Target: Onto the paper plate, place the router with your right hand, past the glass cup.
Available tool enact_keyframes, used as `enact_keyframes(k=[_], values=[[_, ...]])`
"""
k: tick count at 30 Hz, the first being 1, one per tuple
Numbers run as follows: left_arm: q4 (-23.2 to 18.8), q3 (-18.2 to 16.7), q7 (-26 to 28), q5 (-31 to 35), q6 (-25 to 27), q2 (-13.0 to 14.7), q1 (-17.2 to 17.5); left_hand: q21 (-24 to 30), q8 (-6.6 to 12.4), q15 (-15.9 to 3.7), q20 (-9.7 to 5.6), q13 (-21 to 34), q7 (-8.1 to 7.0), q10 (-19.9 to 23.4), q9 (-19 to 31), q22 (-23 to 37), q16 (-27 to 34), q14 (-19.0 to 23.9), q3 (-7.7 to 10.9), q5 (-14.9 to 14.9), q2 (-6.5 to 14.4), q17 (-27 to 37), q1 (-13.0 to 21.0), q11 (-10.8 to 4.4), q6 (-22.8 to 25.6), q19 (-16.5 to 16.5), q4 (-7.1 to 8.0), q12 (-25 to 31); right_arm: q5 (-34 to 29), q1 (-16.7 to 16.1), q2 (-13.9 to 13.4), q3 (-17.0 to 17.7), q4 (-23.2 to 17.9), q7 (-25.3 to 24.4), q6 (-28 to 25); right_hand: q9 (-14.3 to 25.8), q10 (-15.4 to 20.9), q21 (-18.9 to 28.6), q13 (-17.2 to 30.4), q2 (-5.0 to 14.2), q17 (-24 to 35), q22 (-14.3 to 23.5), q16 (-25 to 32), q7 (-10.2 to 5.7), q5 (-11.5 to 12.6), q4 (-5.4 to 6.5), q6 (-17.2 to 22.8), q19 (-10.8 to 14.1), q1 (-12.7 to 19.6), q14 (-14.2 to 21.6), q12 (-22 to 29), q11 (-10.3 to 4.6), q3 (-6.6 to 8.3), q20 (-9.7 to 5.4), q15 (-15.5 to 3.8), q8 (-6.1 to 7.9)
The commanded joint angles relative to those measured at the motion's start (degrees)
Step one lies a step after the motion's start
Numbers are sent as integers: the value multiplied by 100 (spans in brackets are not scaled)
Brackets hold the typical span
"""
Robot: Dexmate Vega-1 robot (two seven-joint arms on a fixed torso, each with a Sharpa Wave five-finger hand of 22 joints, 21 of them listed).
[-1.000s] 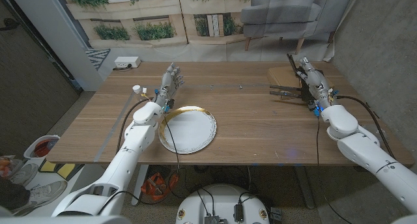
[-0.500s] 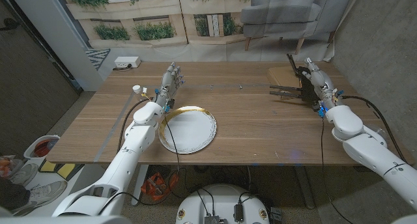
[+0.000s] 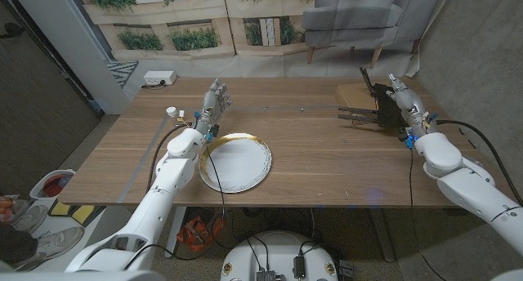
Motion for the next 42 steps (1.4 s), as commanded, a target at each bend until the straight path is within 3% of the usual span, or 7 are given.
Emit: enact_keyframes(k=[1,21,42], values=[[-163,18,47,-3,44,35,96,-23,23,31,24,19,10,-1257,22,28,40,-1203,-11,45,654,30,0,18,-786,-476,-9,34,-85,-174,-167,155,-56,-137,-199,23,44,42,22,-4,13,10,33,-5,-16,-46,50,64,32,29,6,9,22,5,13,29],[-411,60,112,-12,109,98,242,-27,22,34,22,19,10,-1264,22,28,40,-1201,-13,47,656,30,1,5,-781,-473,-9,32,-191,-518,-293,429,-267,-487,-581,25,53,44,22,-7,13,10,33,-2,-28,-78,23,77,62,45,2,16,32,16,24,5],[-415,101,154,-1,129,106,220,-32,20,32,24,19,13,-1258,22,29,40,-1200,-16,49,655,30,1,6,-783,-473,-10,35,-220,-577,-202,542,-194,-778,-899,25,83,85,22,-91,5,10,43,41,-56,-193,27,235,174,124,3,50,36,69,85,0]])
